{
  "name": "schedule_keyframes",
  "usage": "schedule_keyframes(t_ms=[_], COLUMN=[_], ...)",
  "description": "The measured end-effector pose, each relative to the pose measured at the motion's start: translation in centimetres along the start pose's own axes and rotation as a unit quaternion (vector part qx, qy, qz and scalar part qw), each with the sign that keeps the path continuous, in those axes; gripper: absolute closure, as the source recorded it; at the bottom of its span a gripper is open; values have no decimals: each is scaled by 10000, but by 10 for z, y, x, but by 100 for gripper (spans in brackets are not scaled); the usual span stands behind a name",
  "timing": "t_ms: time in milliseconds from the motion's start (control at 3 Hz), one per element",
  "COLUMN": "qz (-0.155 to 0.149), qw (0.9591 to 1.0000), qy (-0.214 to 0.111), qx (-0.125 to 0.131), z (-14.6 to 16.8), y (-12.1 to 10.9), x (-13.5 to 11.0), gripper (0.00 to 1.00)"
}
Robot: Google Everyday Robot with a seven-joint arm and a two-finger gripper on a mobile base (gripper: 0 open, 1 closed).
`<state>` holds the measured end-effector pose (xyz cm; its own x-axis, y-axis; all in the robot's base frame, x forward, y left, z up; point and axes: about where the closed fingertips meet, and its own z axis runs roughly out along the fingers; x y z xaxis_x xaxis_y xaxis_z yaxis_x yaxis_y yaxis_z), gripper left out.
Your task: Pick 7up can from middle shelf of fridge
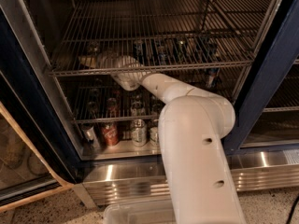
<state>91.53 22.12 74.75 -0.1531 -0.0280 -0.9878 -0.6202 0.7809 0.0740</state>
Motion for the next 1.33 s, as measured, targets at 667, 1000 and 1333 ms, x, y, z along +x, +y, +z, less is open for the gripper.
schedule_keyframes(t_ms=[667,1000,1333], qz=[-398,-537,-539], qw=[9976,9963,9962], qy=[333,287,285], qx=[463,610,614], z=[7,7,7], y=[-12,-18,-18], x=[10,9,9], gripper=[24,33,45])
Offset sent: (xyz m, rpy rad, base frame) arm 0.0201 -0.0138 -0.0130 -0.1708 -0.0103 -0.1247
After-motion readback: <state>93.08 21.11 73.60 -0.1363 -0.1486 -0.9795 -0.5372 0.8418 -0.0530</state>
